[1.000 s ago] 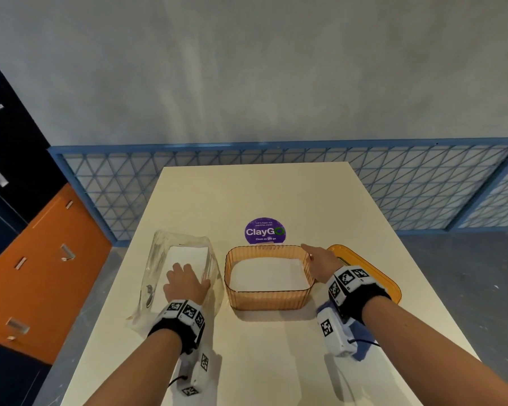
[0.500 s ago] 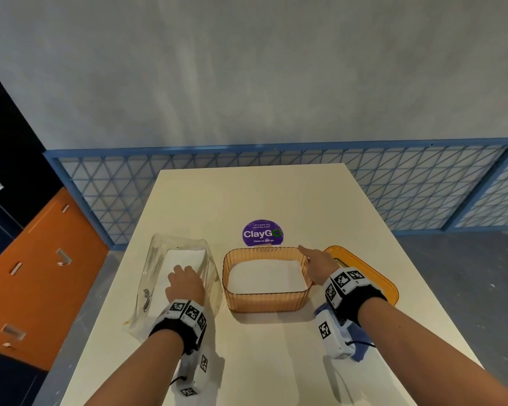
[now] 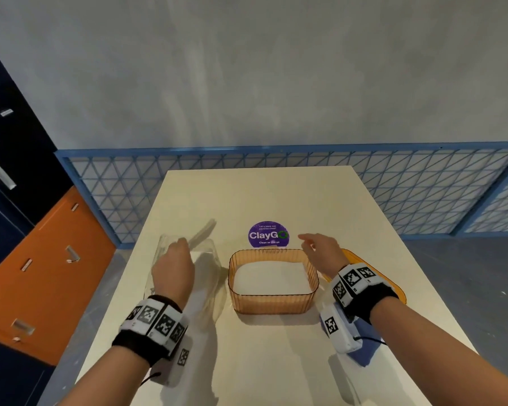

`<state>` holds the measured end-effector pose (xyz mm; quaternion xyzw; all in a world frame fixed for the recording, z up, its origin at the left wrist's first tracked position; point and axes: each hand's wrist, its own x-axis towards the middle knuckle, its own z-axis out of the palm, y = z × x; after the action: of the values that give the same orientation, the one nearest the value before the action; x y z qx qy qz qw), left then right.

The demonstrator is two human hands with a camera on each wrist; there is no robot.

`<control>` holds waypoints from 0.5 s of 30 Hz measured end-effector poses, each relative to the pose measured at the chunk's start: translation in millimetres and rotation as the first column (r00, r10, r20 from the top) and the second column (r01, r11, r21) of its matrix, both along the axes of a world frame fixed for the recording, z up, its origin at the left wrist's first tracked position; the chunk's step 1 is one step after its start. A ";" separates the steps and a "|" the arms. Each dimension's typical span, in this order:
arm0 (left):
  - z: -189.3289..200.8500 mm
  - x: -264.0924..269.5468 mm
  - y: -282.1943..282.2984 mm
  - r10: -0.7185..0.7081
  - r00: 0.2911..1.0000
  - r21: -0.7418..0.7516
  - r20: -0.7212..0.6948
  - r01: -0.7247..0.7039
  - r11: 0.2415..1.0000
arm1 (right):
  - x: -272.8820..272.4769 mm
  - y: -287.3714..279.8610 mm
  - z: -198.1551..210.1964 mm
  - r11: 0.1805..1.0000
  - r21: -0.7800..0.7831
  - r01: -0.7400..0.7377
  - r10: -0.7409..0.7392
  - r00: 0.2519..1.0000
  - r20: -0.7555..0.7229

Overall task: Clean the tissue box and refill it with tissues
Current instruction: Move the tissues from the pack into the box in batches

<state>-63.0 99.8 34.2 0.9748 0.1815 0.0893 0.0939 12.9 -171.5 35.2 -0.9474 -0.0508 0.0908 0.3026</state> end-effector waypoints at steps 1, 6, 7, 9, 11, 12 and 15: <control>10.5 -3.3 -2.7 -0.020 0.995 -0.008 0.097 0.021 1.000 | 1.1 7.1 6.0 0.996 0.091 -0.007 0.007 1.000 -0.001; 34.2 -15.0 -31.4 -0.286 0.830 0.027 0.478 0.312 0.950 | -1.6 47.9 47.8 0.669 0.712 0.212 0.257 0.833 -0.490; 30.2 -15.5 -35.9 -0.349 0.790 0.047 0.504 0.378 0.925 | -1.4 50.8 53.1 0.603 0.758 0.249 0.322 0.793 -0.517; 17.9 -14.4 -42.7 -0.457 0.741 0.085 0.491 0.482 0.872 | -0.9 51.4 60.8 0.534 0.800 0.272 0.378 0.770 -0.514; 0.7 -11.7 -47.4 -0.542 0.714 0.088 0.443 0.567 0.819 | -0.1 48.4 65.8 0.570 0.788 0.234 0.343 0.804 -0.487; -7.4 -10.5 -49.6 -0.574 0.700 0.071 0.424 0.606 0.792 | 1.8 46.5 67.0 0.629 0.754 0.187 0.302 0.836 -0.459; -28.6 -10.4 -52.9 -0.641 0.679 -0.046 0.356 0.698 0.714 | 8.7 37.4 68.9 0.814 0.579 0.031 0.205 0.919 -0.338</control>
<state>-73.4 46.9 5.6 0.9330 -0.1995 0.1861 0.2346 21.6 -134.1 104.1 -0.7718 -0.0596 0.2695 0.5729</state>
